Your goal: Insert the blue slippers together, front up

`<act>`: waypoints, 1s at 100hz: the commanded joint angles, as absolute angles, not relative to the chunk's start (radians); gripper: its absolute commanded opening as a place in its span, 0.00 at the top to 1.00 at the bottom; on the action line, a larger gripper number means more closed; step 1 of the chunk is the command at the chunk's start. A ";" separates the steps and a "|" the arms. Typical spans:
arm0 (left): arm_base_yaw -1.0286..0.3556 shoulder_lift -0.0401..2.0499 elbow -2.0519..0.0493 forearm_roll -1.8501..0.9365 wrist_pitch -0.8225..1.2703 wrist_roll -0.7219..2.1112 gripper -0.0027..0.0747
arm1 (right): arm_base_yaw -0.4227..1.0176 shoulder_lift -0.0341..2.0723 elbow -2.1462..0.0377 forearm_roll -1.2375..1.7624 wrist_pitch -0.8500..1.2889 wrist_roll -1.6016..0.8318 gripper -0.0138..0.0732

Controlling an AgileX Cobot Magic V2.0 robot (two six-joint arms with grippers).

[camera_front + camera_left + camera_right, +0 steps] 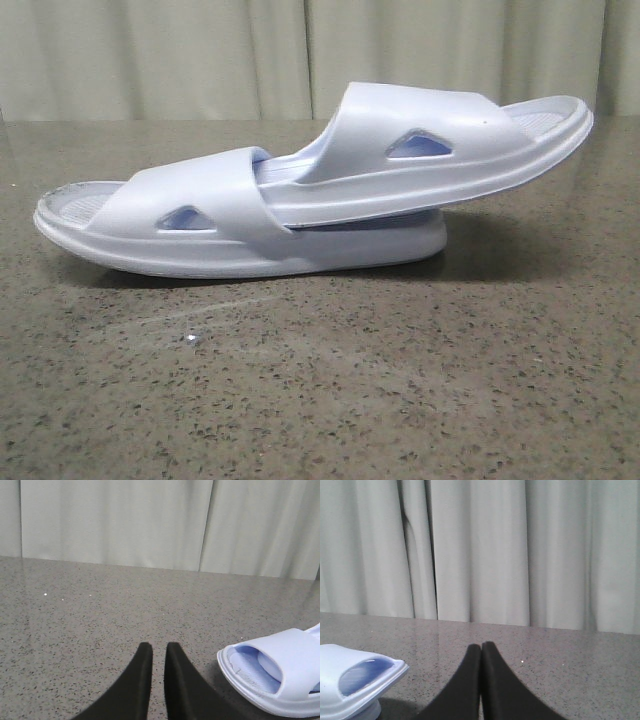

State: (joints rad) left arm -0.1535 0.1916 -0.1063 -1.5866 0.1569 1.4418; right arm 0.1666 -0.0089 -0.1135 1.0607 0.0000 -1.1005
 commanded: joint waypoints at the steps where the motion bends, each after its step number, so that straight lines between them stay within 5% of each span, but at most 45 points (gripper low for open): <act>1: -0.159 0.201 -0.136 -1.607 0.161 1.441 0.94 | 0.168 -0.005 -0.137 1.061 -0.041 -1.118 0.96; 35: -0.159 0.198 -0.132 -1.373 0.096 1.406 0.94 | 0.168 -0.005 -0.137 1.061 -0.041 -1.118 0.96; 69: -0.158 0.135 -0.129 -0.333 0.162 0.347 0.94 | 0.168 -0.005 -0.137 1.062 -0.041 -1.118 0.96; 100: -0.155 0.019 -0.058 -0.176 0.124 0.228 0.94 | 0.168 -0.005 -0.137 1.062 -0.041 -1.118 0.96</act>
